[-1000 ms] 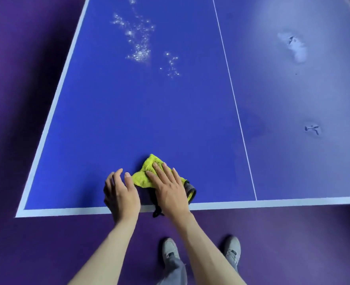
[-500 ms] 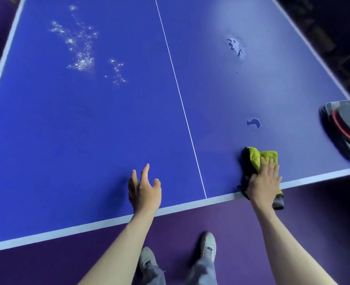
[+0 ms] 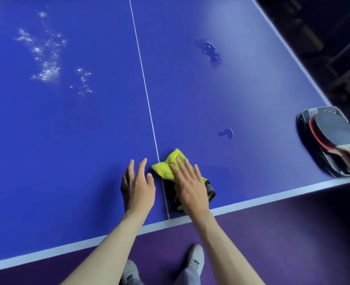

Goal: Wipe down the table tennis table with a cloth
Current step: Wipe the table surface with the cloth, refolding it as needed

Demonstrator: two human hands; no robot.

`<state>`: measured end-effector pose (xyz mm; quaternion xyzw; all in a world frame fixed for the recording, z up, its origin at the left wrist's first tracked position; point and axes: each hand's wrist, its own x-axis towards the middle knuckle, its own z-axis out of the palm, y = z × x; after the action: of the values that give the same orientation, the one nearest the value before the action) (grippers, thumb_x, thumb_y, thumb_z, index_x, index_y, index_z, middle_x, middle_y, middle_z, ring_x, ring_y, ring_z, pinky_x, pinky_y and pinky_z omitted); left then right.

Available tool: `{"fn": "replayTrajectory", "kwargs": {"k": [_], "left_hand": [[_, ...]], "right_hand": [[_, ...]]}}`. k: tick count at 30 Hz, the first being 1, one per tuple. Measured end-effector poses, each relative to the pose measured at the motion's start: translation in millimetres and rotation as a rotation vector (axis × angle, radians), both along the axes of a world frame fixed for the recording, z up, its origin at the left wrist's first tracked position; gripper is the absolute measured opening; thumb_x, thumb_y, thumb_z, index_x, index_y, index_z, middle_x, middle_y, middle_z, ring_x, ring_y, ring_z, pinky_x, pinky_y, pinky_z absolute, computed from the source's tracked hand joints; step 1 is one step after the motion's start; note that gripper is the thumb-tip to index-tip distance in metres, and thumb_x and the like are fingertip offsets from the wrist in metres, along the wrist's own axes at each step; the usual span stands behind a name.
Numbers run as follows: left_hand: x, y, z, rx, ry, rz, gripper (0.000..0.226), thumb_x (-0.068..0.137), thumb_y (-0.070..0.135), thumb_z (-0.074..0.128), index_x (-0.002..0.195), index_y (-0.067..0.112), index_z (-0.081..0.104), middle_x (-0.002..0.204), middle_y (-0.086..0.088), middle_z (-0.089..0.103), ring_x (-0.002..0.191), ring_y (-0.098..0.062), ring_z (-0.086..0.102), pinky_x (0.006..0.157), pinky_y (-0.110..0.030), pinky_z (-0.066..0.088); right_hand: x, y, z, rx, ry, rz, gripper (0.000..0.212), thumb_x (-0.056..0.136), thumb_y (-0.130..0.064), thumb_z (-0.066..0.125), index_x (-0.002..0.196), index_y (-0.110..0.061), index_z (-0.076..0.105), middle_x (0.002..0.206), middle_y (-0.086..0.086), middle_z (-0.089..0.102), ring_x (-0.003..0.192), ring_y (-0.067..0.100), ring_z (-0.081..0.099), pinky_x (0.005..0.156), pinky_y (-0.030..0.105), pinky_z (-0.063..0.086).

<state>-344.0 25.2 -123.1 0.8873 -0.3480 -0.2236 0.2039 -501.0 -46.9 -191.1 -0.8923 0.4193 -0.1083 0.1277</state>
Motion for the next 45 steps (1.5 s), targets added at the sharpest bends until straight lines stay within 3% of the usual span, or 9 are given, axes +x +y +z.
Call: {"fn": "replayTrajectory", "kwargs": {"k": [7, 12, 18, 21, 23, 29, 34, 40, 45], "left_hand": [[-16.7, -85.1, -14.0, 0.34, 0.11, -0.182, 0.057, 0.107, 0.043, 0.028, 0.16, 0.046, 0.006, 0.17, 0.006, -0.015, 0.157, -0.021, -0.013, 0.126, -0.052, 0.003], [-23.6, -89.6, -16.1, 0.332, 0.085, -0.153, 0.062, 0.103, 0.041, 0.036, 0.158, 0.051, 0.01, 0.17, 0.01, -0.015, 0.156, -0.02, -0.014, 0.125, -0.053, 0.001], [-18.2, -91.6, -12.0, 0.366, 0.1, -0.16, 0.063, 0.102, 0.036, 0.041, 0.157, 0.053, 0.015, 0.169, 0.014, -0.015, 0.156, -0.017, -0.013, 0.125, -0.052, 0.004], [-12.2, -96.1, -8.9, 0.382, 0.134, -0.15, 0.059, 0.103, 0.036, 0.04, 0.156, 0.053, 0.021, 0.168, 0.018, -0.015, 0.156, -0.014, -0.013, 0.125, -0.053, 0.008], [-9.1, -97.3, -4.4, 0.408, 0.149, -0.162, 0.06, 0.103, 0.035, 0.037, 0.155, 0.057, 0.016, 0.167, 0.021, -0.016, 0.156, -0.012, -0.014, 0.124, -0.054, 0.011], [-12.1, -97.8, -0.9, 0.412, 0.166, -0.162, 0.064, 0.102, 0.03, 0.036, 0.156, 0.057, 0.012, 0.167, 0.02, -0.016, 0.156, -0.012, -0.016, 0.125, -0.052, 0.008], [-15.1, -100.6, 1.4, 0.402, 0.193, -0.176, 0.066, 0.102, 0.027, 0.035, 0.157, 0.054, 0.011, 0.167, 0.017, -0.02, 0.155, -0.015, -0.019, 0.126, -0.05, 0.003], [-6.9, -98.3, 0.9, 0.417, 0.184, -0.196, 0.065, 0.102, 0.028, 0.034, 0.158, 0.051, 0.012, 0.168, 0.012, -0.019, 0.156, -0.02, -0.017, 0.125, -0.054, 0.005], [-24.9, -90.6, -15.2, 0.331, -0.015, -0.127, 0.06, 0.103, 0.035, 0.04, 0.159, 0.044, 0.021, 0.171, 0.006, -0.007, 0.157, -0.025, -0.005, 0.123, -0.057, 0.013]], "right_hand": [[-155.2, -150.0, -2.8, 0.051, 0.019, -0.53, 0.076, 0.089, -0.006, 0.066, 0.159, -0.019, 0.039, 0.169, 0.008, 0.03, 0.157, 0.032, 0.026, 0.124, 0.058, 0.022], [-128.6, -191.0, 3.8, 0.111, -0.087, -0.891, 0.062, 0.092, -0.009, 0.06, 0.152, -0.015, 0.047, 0.168, 0.01, 0.031, 0.157, 0.034, 0.021, 0.125, 0.059, 0.017], [8.7, -119.5, 1.3, 0.01, -0.126, -0.172, 0.062, 0.089, -0.012, 0.064, 0.149, -0.023, 0.052, 0.167, 0.003, 0.035, 0.157, 0.028, 0.026, 0.128, 0.048, 0.02], [2.7, -135.6, -2.9, -0.017, -0.112, 0.141, 0.061, 0.09, -0.016, 0.066, 0.149, -0.026, 0.052, 0.166, -0.003, 0.037, 0.156, 0.023, 0.03, 0.128, 0.045, 0.018], [-30.4, -168.4, -8.6, -0.024, -0.108, 0.125, 0.068, 0.087, -0.015, 0.07, 0.15, -0.028, 0.051, 0.166, -0.005, 0.037, 0.155, 0.022, 0.032, 0.128, 0.045, 0.016], [-148.5, -267.1, -2.1, 0.056, -0.091, -0.442, 0.07, 0.086, -0.003, 0.066, 0.15, -0.026, 0.051, 0.167, 0.0, 0.036, 0.156, 0.029, 0.027, 0.126, 0.057, 0.017], [-100.8, -252.4, 6.9, 0.132, -0.123, -0.799, 0.064, 0.088, -0.005, 0.06, 0.15, -0.018, 0.051, 0.168, 0.005, 0.033, 0.157, 0.033, 0.024, 0.126, 0.058, 0.015], [2.9, -123.4, 3.0, 0.062, -0.128, -0.232, 0.069, 0.081, -0.009, 0.065, 0.148, -0.025, 0.054, 0.166, 0.001, 0.037, 0.156, 0.027, 0.028, 0.128, 0.048, 0.019], [-30.4, -116.7, 5.0, 0.043, -0.055, 0.071, 0.063, 0.092, -0.012, 0.062, 0.152, -0.03, 0.049, 0.168, -0.006, 0.034, 0.157, 0.021, 0.026, 0.128, 0.046, 0.022]]}}
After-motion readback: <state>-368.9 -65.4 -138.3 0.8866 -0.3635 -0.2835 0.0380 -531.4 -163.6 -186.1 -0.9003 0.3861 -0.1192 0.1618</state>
